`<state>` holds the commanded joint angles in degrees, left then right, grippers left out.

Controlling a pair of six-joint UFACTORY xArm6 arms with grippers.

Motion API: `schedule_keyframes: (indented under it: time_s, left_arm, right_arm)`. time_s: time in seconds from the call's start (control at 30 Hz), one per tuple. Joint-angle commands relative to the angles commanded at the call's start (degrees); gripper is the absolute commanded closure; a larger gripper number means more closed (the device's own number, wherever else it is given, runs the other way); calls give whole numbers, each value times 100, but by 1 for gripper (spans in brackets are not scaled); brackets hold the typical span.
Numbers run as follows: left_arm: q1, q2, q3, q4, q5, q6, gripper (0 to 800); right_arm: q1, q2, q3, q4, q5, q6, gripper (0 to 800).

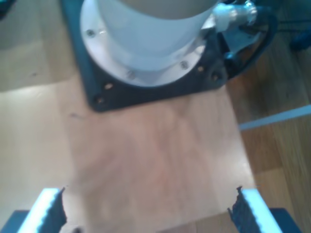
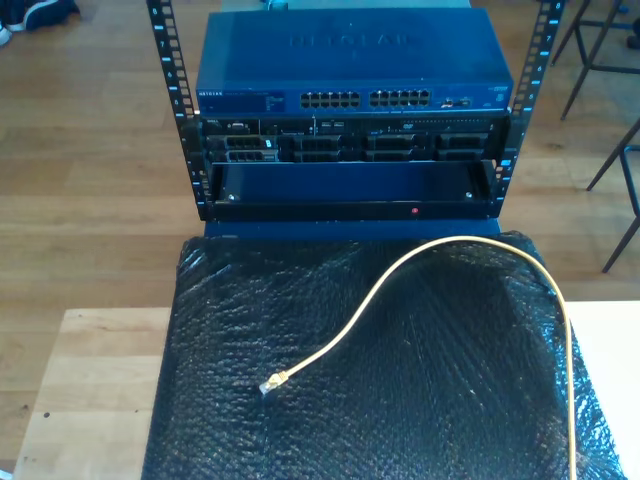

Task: Grab the cable and plug it in

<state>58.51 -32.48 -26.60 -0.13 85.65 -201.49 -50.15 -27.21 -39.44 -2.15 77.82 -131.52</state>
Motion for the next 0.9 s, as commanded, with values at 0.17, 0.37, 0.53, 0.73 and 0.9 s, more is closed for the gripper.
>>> schedule_keyframes:
  time_s: [0.17,0.37,0.53,0.73,0.9]
  left_arm:
    - [-668,79,-237,-123,9,-721,1]
    - [-958,158,-343,-141,18,-1363,1]
    - [-985,158,-343,-308,9,-1389,0]
    - [-985,158,-352,-396,18,-1389,0]
    - [-1029,158,-369,-396,18,-1521,1]
  right_arm:
    - [756,79,-299,9,220,633,1]
    - [1873,79,-448,18,229,1503,1]
    - [2620,97,-598,35,229,2154,1]
    - [3288,149,-897,422,229,2558,2]
    - [3780,457,-1275,1002,387,2637,3]
